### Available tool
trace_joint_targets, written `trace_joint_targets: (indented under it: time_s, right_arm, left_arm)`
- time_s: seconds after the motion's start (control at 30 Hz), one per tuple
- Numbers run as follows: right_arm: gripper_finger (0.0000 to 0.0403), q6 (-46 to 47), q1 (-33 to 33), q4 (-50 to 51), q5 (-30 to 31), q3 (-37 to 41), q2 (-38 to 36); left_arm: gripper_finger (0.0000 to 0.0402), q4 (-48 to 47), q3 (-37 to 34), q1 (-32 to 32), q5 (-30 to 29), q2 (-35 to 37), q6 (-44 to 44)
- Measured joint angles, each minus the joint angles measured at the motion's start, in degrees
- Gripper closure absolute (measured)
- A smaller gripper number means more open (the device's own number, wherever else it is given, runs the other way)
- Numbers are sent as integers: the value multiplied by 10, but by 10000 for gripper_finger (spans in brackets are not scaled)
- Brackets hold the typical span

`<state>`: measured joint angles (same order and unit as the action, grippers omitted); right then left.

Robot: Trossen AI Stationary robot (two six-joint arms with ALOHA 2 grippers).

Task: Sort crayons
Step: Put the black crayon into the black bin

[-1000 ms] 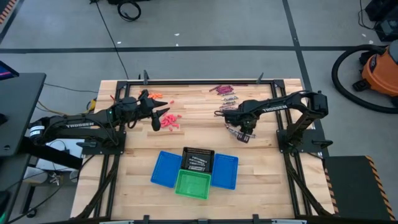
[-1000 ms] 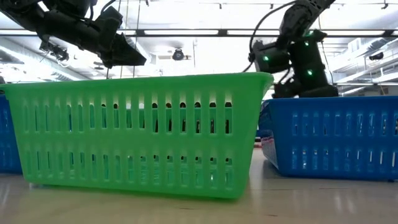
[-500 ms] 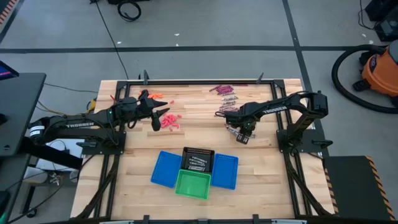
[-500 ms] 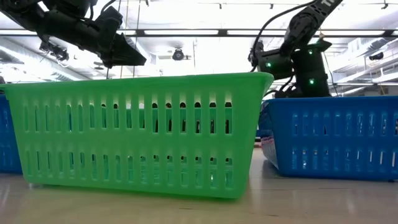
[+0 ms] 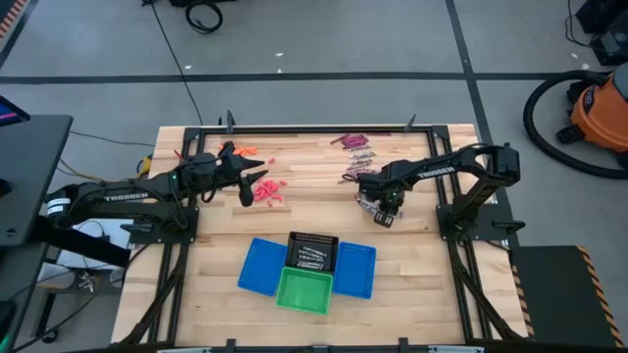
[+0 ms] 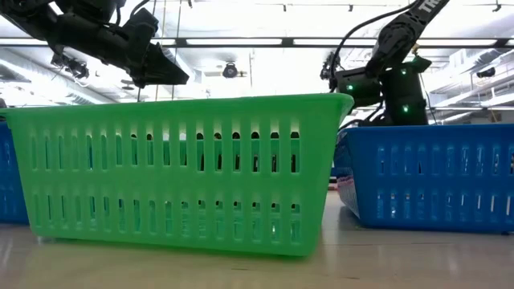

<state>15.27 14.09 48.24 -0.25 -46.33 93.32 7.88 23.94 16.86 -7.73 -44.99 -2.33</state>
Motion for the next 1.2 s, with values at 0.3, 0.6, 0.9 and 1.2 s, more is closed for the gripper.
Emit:
trace_joint_targets:
  time_s: [0.3,0.6,0.9,1.2]
  right_arm:
    - [394,-4,15,0,-11,0,0]
    - [392,-4,15,15,16,-33,6]
    - [392,2,-2,100,24,-120,5]
    - [392,11,-41,169,37,-255,4]
  left_arm:
    - [260,0,0,0,0,0,2]
    - [260,0,0,0,0,0,3]
    - [260,0,0,0,0,0,3]
    - [260,0,0,0,0,0,2]
